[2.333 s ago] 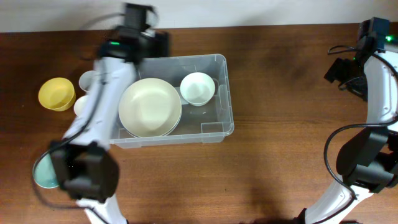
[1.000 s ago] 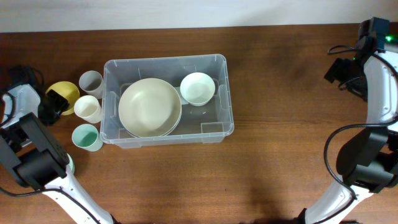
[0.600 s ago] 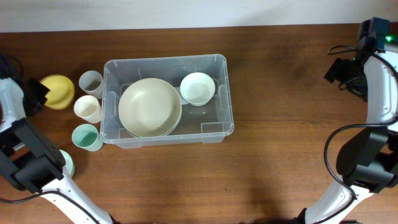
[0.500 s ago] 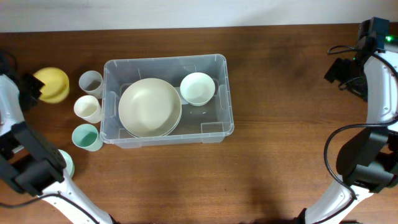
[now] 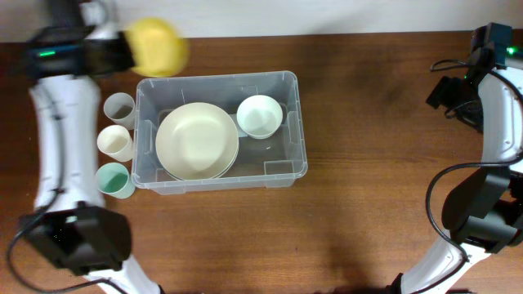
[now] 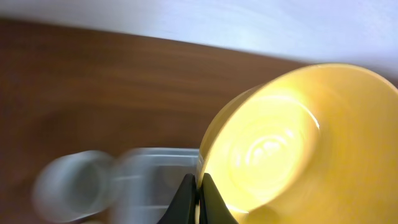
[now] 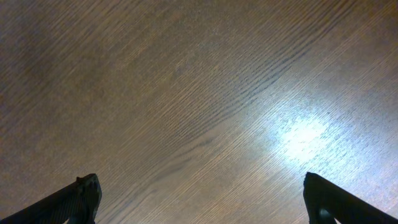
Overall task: Pack container
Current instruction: 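Carry the yellow bowl into the bin onto the white bowl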
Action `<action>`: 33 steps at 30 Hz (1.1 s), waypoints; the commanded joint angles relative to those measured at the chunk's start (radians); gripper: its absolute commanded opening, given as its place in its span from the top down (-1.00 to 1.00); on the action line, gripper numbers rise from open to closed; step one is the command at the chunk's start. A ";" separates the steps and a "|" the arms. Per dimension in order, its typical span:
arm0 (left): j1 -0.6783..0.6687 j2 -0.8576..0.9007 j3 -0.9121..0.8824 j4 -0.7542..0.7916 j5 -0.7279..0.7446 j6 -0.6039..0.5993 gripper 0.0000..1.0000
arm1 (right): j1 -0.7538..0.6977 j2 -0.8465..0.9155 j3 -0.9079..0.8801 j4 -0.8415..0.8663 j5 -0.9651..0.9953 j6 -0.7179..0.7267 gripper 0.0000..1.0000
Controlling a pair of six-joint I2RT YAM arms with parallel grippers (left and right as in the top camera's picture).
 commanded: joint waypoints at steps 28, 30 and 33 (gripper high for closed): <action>-0.430 0.349 0.007 -0.041 0.029 0.117 0.99 | -0.001 -0.009 0.000 0.002 0.002 0.008 -0.98; -0.430 0.359 0.007 -0.040 0.025 0.117 0.98 | -0.001 -0.009 0.000 0.002 0.002 0.008 -0.98; -0.430 0.363 0.007 -0.041 0.003 0.117 0.60 | -0.001 -0.009 0.000 0.002 0.002 0.008 -0.98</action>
